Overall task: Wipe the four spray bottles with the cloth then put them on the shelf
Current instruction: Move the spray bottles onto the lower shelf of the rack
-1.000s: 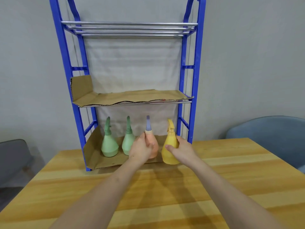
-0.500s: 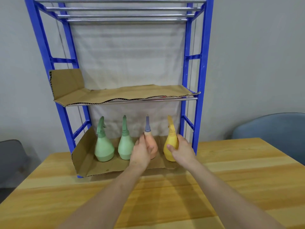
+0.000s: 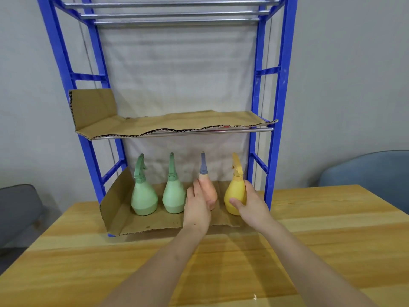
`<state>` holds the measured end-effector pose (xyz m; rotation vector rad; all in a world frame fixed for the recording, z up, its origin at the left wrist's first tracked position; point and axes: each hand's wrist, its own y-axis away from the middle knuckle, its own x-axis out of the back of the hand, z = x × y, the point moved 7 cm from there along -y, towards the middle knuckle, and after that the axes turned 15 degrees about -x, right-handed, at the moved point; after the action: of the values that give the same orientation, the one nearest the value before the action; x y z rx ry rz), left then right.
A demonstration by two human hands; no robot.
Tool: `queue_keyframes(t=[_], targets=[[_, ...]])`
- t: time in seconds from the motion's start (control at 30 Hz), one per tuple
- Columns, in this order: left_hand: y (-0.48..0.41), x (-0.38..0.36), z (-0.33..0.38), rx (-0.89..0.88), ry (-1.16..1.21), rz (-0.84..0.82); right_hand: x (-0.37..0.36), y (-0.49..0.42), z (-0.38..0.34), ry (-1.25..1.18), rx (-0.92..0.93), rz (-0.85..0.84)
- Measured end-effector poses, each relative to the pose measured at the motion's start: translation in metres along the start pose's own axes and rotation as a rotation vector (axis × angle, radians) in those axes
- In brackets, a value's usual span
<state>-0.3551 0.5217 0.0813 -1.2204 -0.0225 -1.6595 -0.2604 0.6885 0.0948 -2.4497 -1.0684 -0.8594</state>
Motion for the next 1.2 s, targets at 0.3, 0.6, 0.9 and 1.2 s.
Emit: queue_keyframes(t=[0.3,0.6,0.9,1.2], targets=[[0.0,-0.003,-0.004,0.002,-0.008,0.003,-0.009,-0.013,-0.006,-0.036,-0.011,0.003],[0.0,-0.004,-0.003,0.035,-0.025,0.024,-0.013,-0.017,-0.003,-0.037,0.011,0.023],[0.003,-0.007,-0.002,0.035,-0.053,0.044,-0.016,-0.015,0.002,-0.04,-0.01,0.099],[0.006,-0.006,-0.001,0.021,-0.074,0.047,-0.016,-0.018,0.002,-0.035,-0.005,0.103]])
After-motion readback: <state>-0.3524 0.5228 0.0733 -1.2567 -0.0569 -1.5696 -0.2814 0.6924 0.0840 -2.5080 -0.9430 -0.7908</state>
